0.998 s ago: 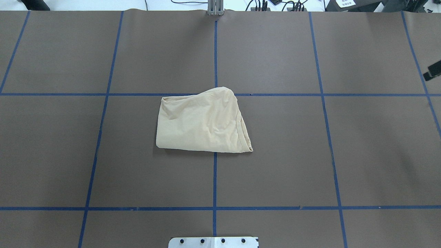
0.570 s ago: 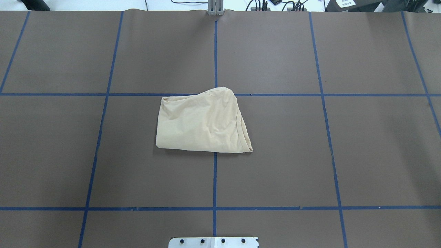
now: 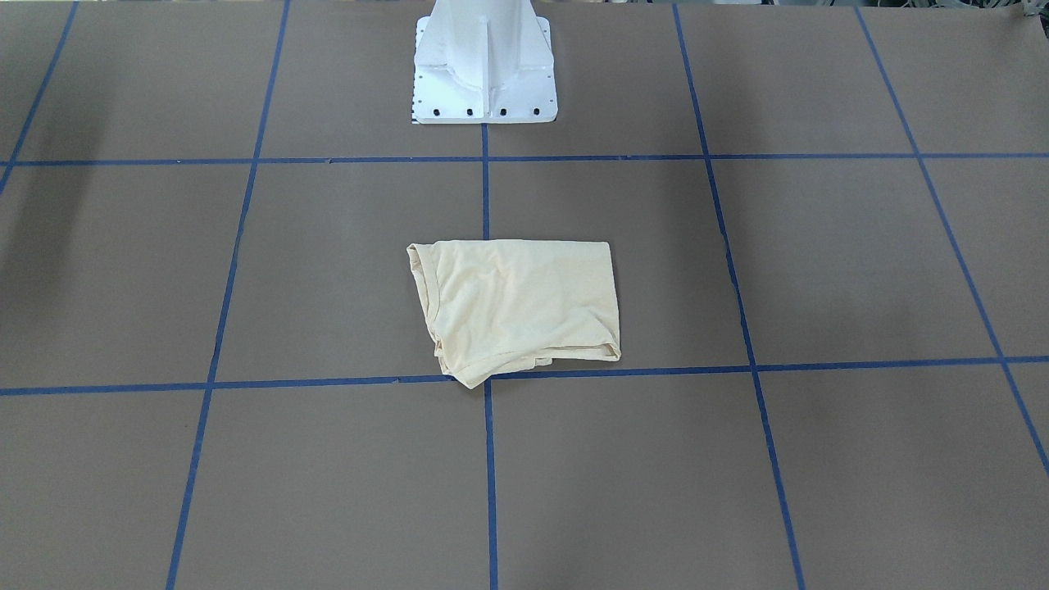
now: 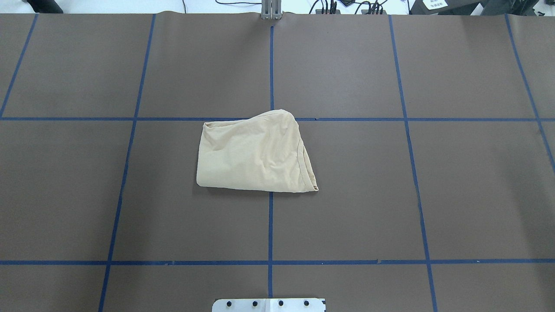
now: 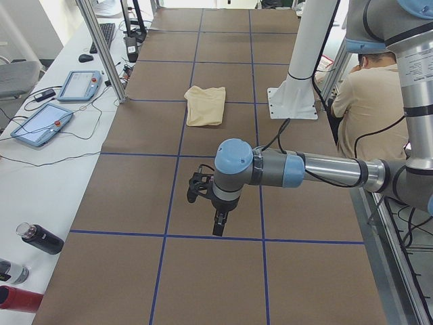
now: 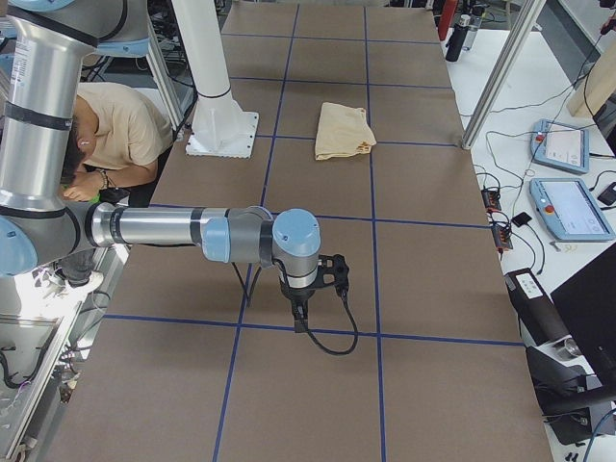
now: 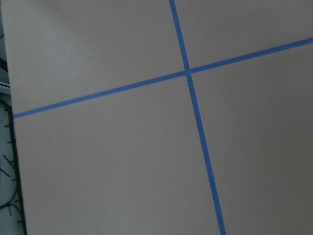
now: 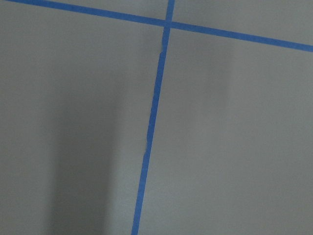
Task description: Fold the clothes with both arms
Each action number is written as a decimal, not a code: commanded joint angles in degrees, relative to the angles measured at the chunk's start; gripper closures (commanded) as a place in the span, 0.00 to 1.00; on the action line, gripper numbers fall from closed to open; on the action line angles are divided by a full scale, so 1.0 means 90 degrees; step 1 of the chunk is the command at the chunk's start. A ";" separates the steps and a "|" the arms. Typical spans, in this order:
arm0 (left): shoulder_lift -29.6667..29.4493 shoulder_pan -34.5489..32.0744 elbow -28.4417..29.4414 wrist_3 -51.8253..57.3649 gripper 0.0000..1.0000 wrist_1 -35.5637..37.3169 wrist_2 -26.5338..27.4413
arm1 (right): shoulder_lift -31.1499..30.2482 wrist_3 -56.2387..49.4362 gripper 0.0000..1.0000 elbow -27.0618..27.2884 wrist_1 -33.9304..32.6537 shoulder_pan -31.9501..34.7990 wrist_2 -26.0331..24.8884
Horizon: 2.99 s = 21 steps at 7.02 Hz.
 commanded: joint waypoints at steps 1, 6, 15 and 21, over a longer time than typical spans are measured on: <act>0.0313 -0.0005 0.0191 0.0009 0.00 -0.0083 -0.0140 | -0.0016 -0.0053 0.00 -0.0055 -0.0006 0.0002 0.0016; 0.0118 0.0034 0.0261 -0.0039 0.00 -0.0229 -0.0159 | -0.0123 -0.0004 0.00 -0.0192 0.0071 0.0051 0.0016; 0.0030 0.0024 0.0212 -0.0059 0.00 -0.0532 -0.0150 | -0.0055 -0.0063 0.00 -0.0163 0.0091 0.0051 0.0045; 0.0079 0.0024 0.0251 -0.0059 0.00 -0.0512 -0.0150 | -0.0045 -0.0014 0.00 -0.0114 0.0091 0.0168 -0.0043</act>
